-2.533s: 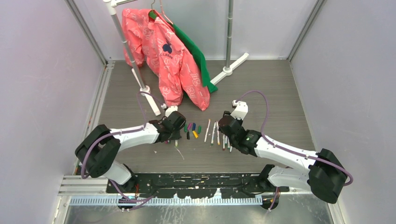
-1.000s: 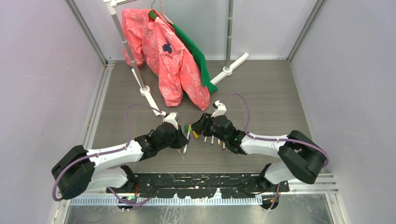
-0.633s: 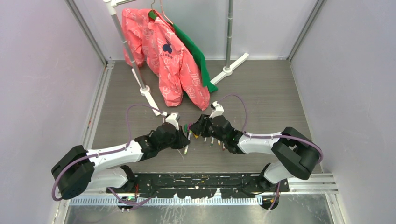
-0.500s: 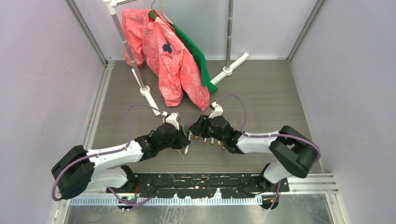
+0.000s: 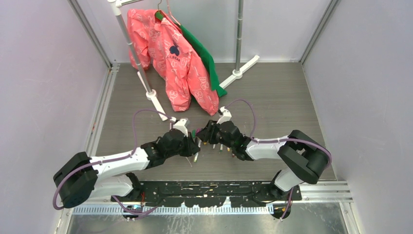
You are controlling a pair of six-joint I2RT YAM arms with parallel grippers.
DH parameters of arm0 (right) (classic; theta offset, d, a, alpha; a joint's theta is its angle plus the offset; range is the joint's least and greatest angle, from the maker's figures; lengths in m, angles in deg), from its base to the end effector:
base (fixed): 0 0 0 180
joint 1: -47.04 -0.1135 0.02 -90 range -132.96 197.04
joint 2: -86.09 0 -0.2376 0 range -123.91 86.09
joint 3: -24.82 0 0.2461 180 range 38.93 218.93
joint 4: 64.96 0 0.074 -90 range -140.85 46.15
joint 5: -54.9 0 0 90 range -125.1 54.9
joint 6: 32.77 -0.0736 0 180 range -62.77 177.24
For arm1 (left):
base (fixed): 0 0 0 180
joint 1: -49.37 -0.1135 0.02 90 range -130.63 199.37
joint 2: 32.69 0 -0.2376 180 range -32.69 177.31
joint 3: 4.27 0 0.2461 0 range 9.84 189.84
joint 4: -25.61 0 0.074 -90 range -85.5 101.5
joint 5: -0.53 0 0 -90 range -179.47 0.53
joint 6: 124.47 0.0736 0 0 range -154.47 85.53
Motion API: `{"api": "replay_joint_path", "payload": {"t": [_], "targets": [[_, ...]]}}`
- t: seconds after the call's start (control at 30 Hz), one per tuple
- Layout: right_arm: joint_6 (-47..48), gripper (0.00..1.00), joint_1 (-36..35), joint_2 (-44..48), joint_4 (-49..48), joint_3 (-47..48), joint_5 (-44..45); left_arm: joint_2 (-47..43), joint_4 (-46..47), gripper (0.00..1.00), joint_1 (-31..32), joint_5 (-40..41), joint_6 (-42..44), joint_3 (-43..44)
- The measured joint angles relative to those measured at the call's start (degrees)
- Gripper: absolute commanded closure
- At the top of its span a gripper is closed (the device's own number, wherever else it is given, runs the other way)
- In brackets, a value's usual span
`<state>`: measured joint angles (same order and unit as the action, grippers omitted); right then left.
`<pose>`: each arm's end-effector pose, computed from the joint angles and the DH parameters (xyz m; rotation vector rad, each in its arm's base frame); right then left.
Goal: Open the pen caps
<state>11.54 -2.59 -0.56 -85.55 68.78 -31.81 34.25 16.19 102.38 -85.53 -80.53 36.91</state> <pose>0.2129 0.2438 0.1283 -0.0317 2.1041 1.0063 0.1659 -0.2119 0.1402 0.0997 2.3281 -0.8672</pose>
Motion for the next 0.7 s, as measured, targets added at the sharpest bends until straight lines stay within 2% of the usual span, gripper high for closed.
{"api": "replay_joint_path", "payload": {"t": [0.07, 0.17, 0.2, 0.23, 0.3, 0.4, 0.47, 0.57, 0.7], "targets": [[-0.17, 0.63, 0.00, -0.15, -0.33, 0.00, -0.04, 0.00, 0.26, 1.00, 0.13, -0.15, 0.00, 0.00], [-0.37, 0.85, 0.00, -0.28, -0.87, 0.00, -0.20, 0.00, 0.39, 1.00, 0.24, -0.15, 0.00, 0.00], [-0.72, 0.95, 0.07, -0.28, -1.01, 0.00, -0.22, 0.00, 0.44, 1.00, 0.24, -0.17, -0.07, 0.00], [-1.42, 0.98, 0.13, -0.28, -1.62, 0.00, -0.61, 0.07, 0.52, 1.00, 0.24, -0.28, -0.17, 0.00], [-1.51, 0.99, 0.07, -0.26, -3.06, 0.02, -0.94, 0.33, 0.92, 0.98, 0.26, -0.28, -0.26, 0.00], [-1.62, 0.99, 0.13, -0.28, -3.06, 0.00, -1.14, 0.66, 1.14, 0.80, 0.28, -0.24, -0.39, 0.02], [-1.62, 0.99, 0.13, -0.28, -3.04, -0.04, -1.25, 1.25, 1.64, 0.74, 0.28, -0.28, -0.52, 0.02], [-1.60, 0.99, 0.13, -0.28, -3.02, -0.20, -1.53, 2.40, 2.08, 0.70, 0.28, -0.35, -0.76, 0.02], [-1.60, 0.99, 0.13, -0.28, -3.02, -0.28, -1.77, 3.76, 2.69, 0.71, 0.28, -0.46, -1.42, 0.02]]}}
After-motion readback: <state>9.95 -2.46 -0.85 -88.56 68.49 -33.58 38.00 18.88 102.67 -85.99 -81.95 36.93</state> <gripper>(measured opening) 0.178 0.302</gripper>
